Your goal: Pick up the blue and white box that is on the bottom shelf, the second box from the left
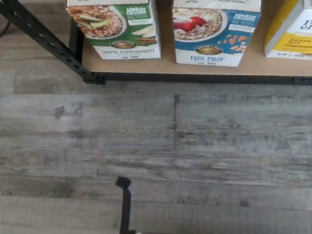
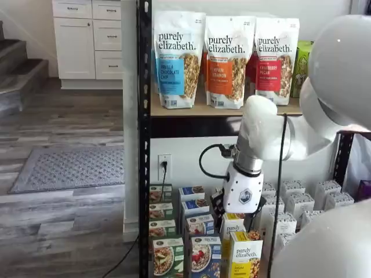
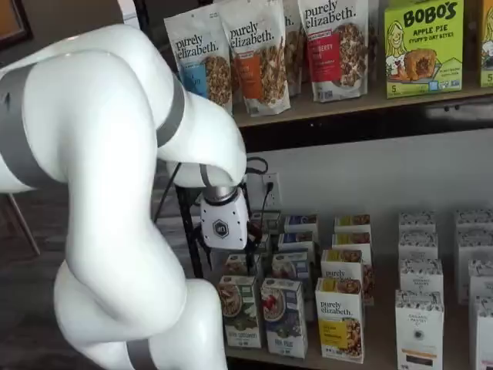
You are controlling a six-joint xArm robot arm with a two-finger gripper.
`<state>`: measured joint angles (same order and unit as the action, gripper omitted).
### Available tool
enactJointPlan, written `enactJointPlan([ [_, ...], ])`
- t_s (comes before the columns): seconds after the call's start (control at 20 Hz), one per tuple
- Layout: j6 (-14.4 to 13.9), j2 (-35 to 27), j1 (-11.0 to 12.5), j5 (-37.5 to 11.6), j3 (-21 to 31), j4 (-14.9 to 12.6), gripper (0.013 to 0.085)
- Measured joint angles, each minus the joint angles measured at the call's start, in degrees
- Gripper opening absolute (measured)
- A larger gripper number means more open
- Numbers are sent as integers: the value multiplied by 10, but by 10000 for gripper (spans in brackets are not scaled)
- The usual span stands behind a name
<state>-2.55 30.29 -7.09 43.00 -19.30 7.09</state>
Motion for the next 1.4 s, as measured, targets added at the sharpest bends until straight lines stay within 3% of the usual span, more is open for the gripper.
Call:
enactJointPlan([
  [0.6, -24, -79, -24, -65, -6, -7, 850],
  [1.4, -28, -172, -39, -146, -15, -2, 850],
])
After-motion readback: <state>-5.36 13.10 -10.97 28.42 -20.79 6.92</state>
